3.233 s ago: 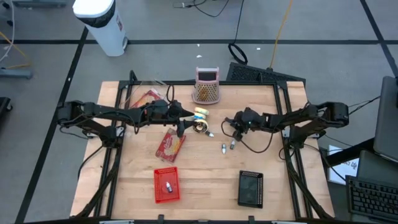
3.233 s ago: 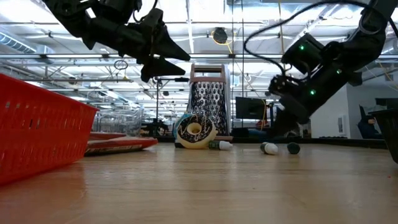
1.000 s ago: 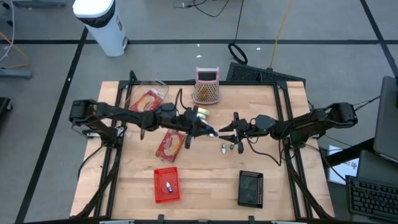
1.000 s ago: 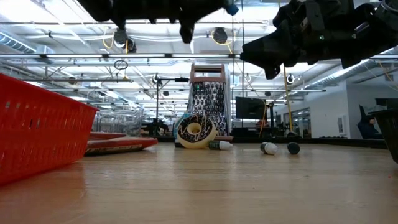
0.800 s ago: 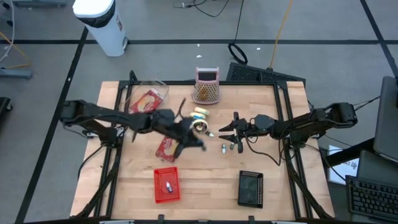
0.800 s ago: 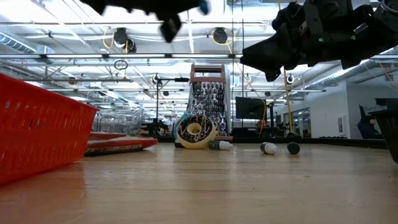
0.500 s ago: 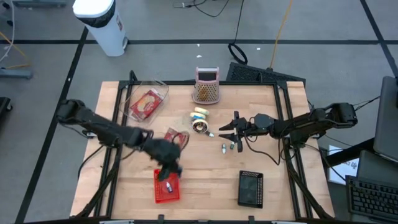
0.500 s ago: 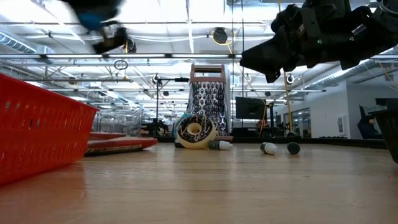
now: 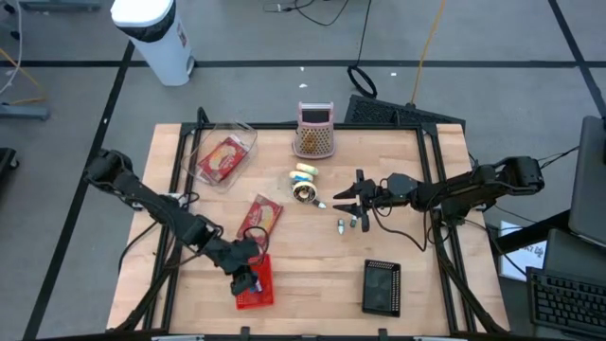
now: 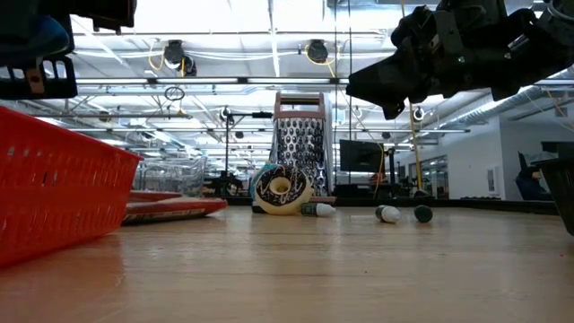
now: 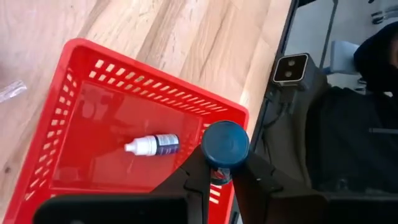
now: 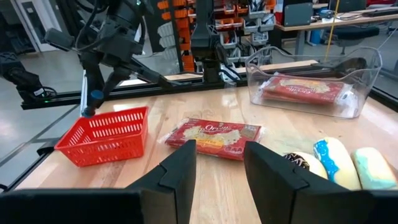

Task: Pick & Place Food Item
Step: Put the right blue food coloring bottle into the red bin, then put the green food coloring bottle into the red bin

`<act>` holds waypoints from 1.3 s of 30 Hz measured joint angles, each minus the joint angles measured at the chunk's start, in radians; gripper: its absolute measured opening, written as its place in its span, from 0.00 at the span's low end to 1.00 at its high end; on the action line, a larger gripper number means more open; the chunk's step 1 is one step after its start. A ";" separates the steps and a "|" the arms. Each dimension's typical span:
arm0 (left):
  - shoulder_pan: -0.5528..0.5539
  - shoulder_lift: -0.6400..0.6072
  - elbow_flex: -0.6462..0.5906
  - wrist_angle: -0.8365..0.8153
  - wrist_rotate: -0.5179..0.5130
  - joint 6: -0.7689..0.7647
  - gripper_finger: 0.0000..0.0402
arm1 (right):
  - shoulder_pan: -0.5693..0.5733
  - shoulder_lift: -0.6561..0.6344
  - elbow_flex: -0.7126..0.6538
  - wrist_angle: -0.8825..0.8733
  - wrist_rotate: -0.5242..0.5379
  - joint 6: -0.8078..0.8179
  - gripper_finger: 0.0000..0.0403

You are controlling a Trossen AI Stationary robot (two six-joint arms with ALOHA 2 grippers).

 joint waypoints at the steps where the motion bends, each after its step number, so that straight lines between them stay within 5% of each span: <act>1: 0.002 0.000 0.000 -0.001 0.002 -0.002 0.13 | 0.000 0.000 0.000 0.000 0.000 0.000 0.31; 8: 0.025 0.000 0.000 -0.059 0.014 -0.052 0.17 | 0.000 0.000 0.000 -0.003 0.000 0.025 0.32; 20: 0.035 0.000 0.000 -0.094 0.016 -0.063 0.45 | -0.002 0.000 0.000 -0.034 0.031 0.026 0.32; 30: 0.063 0.000 0.000 -0.092 -0.036 0.146 0.54 | -0.002 0.000 0.000 -0.091 0.031 0.036 0.32; 39: 0.190 0.000 0.000 0.049 -0.134 0.496 0.54 | 0.007 -0.069 0.017 -0.580 0.088 0.053 0.42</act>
